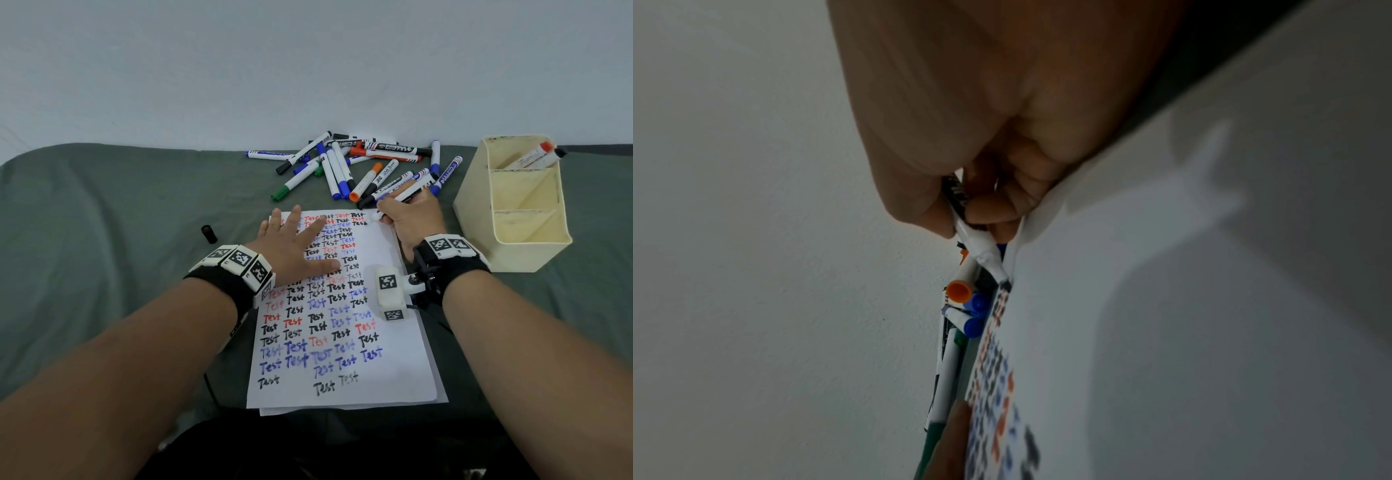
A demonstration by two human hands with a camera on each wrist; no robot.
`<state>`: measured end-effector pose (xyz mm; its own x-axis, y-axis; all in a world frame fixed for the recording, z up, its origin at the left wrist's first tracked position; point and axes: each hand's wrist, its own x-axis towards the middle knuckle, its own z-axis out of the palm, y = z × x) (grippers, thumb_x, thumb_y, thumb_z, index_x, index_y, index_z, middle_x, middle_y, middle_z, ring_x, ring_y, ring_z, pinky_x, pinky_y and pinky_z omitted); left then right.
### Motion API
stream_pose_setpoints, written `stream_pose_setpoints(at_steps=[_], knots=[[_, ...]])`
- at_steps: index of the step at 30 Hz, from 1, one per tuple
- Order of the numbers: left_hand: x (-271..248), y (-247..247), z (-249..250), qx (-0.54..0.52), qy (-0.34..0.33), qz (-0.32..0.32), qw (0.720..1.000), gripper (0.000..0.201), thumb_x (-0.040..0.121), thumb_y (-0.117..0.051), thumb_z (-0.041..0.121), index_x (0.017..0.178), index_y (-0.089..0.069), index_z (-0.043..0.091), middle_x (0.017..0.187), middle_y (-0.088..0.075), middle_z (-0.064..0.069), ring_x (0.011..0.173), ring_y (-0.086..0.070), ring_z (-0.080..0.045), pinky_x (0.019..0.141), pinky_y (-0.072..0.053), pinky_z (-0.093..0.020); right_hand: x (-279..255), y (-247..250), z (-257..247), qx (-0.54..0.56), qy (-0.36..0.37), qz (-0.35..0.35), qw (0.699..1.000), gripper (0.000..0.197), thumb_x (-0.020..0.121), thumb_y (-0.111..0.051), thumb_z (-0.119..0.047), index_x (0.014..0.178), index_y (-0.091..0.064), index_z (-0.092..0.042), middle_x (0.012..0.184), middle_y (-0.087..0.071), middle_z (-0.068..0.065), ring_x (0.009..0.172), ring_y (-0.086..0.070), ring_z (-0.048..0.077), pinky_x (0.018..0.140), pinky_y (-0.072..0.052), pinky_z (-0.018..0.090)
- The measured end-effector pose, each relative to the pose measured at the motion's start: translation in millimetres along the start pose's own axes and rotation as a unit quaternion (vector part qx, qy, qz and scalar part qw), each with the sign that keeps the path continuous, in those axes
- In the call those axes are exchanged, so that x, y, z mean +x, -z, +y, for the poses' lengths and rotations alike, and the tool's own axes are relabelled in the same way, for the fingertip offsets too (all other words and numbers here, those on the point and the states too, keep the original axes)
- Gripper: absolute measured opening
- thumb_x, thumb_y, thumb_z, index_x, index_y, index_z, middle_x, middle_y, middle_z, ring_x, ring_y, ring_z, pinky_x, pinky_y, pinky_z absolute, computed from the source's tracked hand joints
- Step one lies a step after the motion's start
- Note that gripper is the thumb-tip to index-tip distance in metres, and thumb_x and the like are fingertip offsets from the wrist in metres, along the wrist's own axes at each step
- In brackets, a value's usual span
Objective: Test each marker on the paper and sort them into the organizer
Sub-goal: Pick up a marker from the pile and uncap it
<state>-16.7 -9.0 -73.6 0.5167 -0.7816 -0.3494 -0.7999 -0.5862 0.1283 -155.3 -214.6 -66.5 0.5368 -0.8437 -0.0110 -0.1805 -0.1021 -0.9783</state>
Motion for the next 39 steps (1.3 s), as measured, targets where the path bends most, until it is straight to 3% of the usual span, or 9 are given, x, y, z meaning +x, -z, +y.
stream_pose_setpoints(at_steps=[6,10,12,20,24,27,31,39], knots=[[0,0,1,0.003,0.001,0.001,1.0,0.116,0.048,-0.009,0.111,0.147,0.018,0.058,0.165,0.025,0.002,0.15,0.023,-0.036,0.119,0.008,-0.054,-2,1,0,0.008,0.002,-0.01,1.0,0.009,0.078,-0.074,-0.018,0.075,-0.073,-0.009,0.066,-0.072,0.002,0.057,-0.064,0.011,0.063,-0.054,0.033],[-2,1,2,0.005,0.0,-0.001,1.0,0.117,0.047,-0.009,0.111,0.147,0.018,0.057,0.165,0.025,0.002,0.151,0.023,-0.036,0.12,0.008,-0.054,-4,2,-1,0.014,0.012,-0.009,1.0,0.006,0.077,-0.071,-0.018,0.071,-0.072,-0.016,0.063,-0.071,-0.001,0.055,-0.063,0.008,0.058,-0.05,0.027],[-2,2,2,0.005,0.001,-0.002,1.0,0.117,0.047,-0.009,0.111,0.147,0.018,0.057,0.165,0.025,0.002,0.15,0.023,-0.036,0.12,0.008,-0.054,-5,3,-3,0.045,0.004,-0.013,0.999,0.008,0.075,-0.073,-0.019,0.067,-0.072,-0.02,0.064,-0.07,0.0,0.056,-0.062,0.012,0.058,-0.051,0.029],[-2,3,2,0.009,0.003,0.004,1.0,0.115,0.049,-0.01,0.111,0.147,0.016,0.059,0.167,0.018,0.002,0.152,0.019,-0.035,0.12,0.005,-0.054,-24,7,-6,0.234,-0.044,-0.025,0.971,0.018,0.077,-0.079,-0.01,0.066,-0.075,-0.024,0.075,-0.073,0.008,0.07,-0.069,0.021,0.074,-0.059,0.037],[-5,5,2,0.014,0.003,0.005,1.0,0.113,0.049,-0.011,0.111,0.147,0.015,0.06,0.167,0.015,0.004,0.152,0.016,-0.034,0.121,0.001,-0.054,-39,8,-10,0.236,-0.053,-0.032,0.97,0.016,0.079,-0.083,-0.016,0.07,-0.076,-0.027,0.085,-0.076,0.006,0.079,-0.072,0.016,0.076,-0.058,0.031],[-9,8,4,0.006,0.004,0.004,1.0,0.111,0.051,-0.014,0.11,0.147,0.014,0.06,0.167,0.017,0.005,0.152,0.017,-0.033,0.12,-0.001,-0.055,-46,11,-12,0.206,-0.047,0.002,0.977,0.01,0.074,-0.085,-0.024,0.072,-0.076,-0.028,0.088,-0.077,0.005,0.086,-0.072,0.018,0.081,-0.059,0.034],[-14,11,8,0.01,0.008,0.004,1.0,0.11,0.058,-0.019,0.106,0.151,0.012,0.056,0.166,0.021,0.001,0.152,0.019,-0.034,0.12,-0.002,-0.056,-51,16,-11,0.209,-0.067,0.015,0.976,0.009,0.072,-0.086,-0.021,0.073,-0.077,-0.024,0.087,-0.078,0.008,0.088,-0.076,0.025,0.079,-0.06,0.038],[-14,12,11,0.033,0.005,0.01,0.999,0.116,0.055,-0.011,0.107,0.154,0.009,0.051,0.167,0.018,-0.001,0.153,0.015,-0.035,0.122,-0.003,-0.058,-51,15,-15,0.22,-0.111,0.012,0.969,0.013,0.08,-0.084,-0.016,0.089,-0.075,-0.015,0.088,-0.078,0.006,0.079,-0.075,0.016,0.067,-0.054,0.024]])
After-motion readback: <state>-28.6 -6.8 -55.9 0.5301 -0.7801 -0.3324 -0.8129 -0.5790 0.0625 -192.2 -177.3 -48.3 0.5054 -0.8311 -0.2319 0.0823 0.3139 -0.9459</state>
